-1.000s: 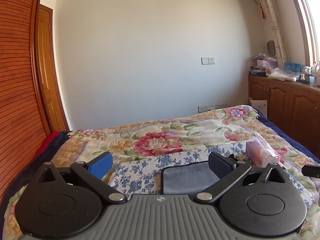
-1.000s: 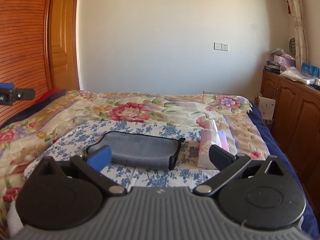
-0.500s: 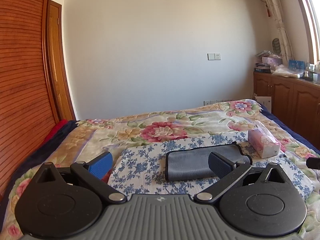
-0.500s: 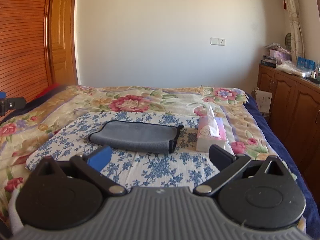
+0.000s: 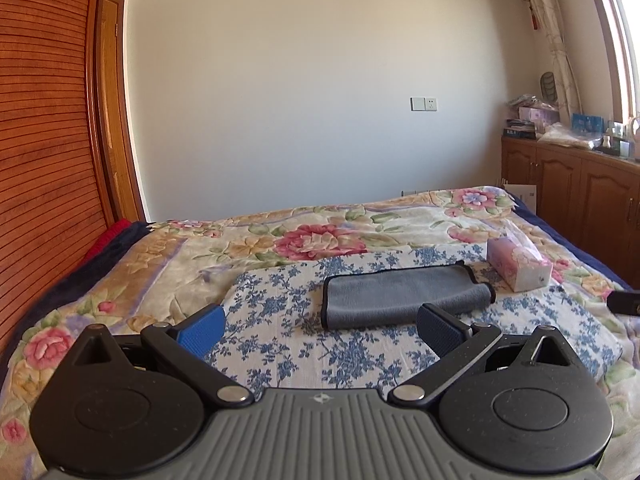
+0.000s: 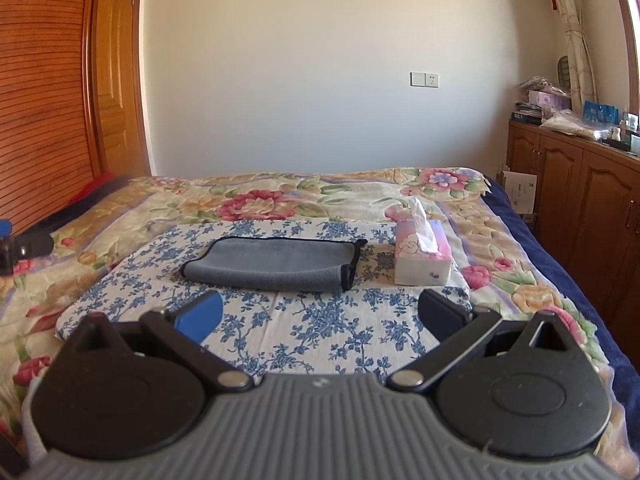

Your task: Fold towel

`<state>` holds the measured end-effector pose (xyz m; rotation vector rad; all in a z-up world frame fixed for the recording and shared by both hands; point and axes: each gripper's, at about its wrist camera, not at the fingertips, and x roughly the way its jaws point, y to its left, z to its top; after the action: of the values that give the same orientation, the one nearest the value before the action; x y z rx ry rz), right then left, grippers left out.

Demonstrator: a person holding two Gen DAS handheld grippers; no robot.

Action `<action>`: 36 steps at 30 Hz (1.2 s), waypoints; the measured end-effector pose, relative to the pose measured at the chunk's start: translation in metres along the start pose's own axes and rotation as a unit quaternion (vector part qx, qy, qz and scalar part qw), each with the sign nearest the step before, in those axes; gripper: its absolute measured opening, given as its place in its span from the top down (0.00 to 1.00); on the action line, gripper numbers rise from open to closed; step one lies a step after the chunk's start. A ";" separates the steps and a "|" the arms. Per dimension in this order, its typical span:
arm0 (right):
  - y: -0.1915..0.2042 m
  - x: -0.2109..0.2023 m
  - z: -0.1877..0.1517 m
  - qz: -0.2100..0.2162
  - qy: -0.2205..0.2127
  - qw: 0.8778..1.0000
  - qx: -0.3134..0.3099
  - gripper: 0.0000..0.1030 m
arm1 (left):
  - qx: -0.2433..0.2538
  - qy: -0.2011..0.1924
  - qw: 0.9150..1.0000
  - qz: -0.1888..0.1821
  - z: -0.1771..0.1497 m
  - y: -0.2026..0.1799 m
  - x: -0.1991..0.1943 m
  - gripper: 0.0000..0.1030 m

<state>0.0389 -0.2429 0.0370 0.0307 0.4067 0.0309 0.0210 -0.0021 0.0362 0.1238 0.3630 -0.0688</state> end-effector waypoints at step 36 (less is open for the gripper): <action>-0.003 -0.004 -0.013 -0.021 -0.039 0.999 -0.003 0.00 | 0.002 -0.027 1.000 0.012 -0.038 0.006 0.009 0.00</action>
<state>0.0302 -0.2458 0.0270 0.0165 0.3285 -0.0109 0.0167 0.0088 -0.0019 0.1290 0.3070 -0.0493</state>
